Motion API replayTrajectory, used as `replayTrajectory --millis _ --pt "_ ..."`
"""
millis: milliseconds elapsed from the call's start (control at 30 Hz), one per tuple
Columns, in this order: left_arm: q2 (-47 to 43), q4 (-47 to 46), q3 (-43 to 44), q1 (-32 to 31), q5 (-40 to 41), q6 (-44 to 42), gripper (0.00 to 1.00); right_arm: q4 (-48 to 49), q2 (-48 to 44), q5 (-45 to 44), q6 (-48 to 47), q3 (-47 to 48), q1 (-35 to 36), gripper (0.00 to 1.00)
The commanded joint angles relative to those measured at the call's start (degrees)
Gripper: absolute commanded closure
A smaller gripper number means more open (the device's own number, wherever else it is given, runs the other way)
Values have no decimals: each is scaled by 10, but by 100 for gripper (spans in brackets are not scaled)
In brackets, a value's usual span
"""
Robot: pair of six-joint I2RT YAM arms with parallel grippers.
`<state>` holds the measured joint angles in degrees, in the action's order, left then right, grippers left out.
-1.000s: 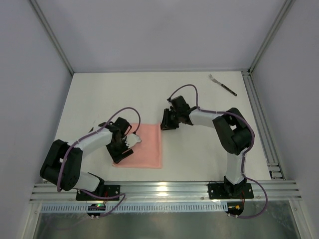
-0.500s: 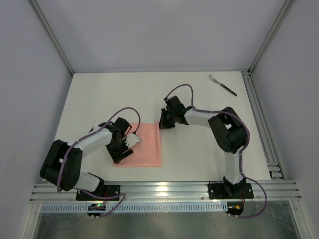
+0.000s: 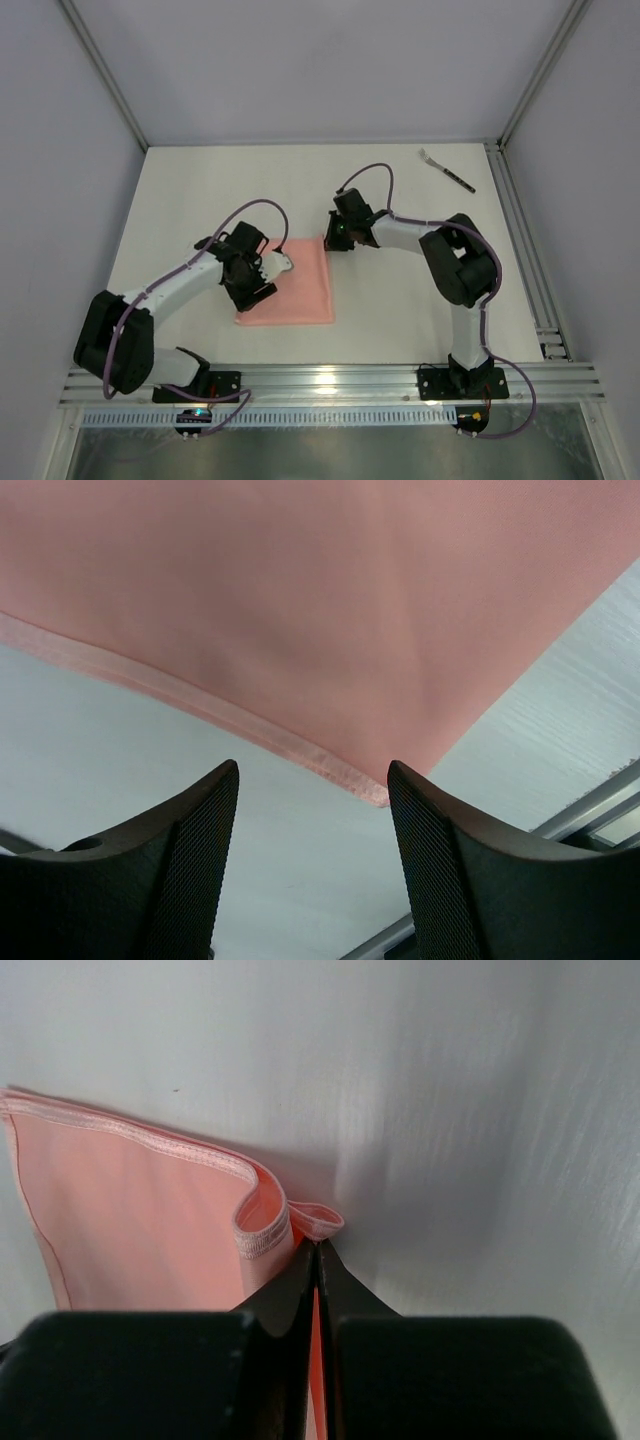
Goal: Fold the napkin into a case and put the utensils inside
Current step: Smooth out the square-folded napkin at the center of the board.
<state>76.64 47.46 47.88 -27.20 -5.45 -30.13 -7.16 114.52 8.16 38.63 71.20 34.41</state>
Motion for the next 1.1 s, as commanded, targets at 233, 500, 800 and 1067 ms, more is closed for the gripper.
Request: replayTrajectory --millis 233,500,800,1067 --pt "72 -59 5 -17 94 58 37 34 -32 -57 32 -12 -19 96" --pt "76 -53 34 21 -6 119 45 39 -40 -68 36 -29 -20 96" --pt "149 -39 74 80 -75 134 56 46 -47 -77 42 -45 -19 96" --pt "156 -28 58 80 -70 122 72 44 -49 -79 44 -47 -20 96"
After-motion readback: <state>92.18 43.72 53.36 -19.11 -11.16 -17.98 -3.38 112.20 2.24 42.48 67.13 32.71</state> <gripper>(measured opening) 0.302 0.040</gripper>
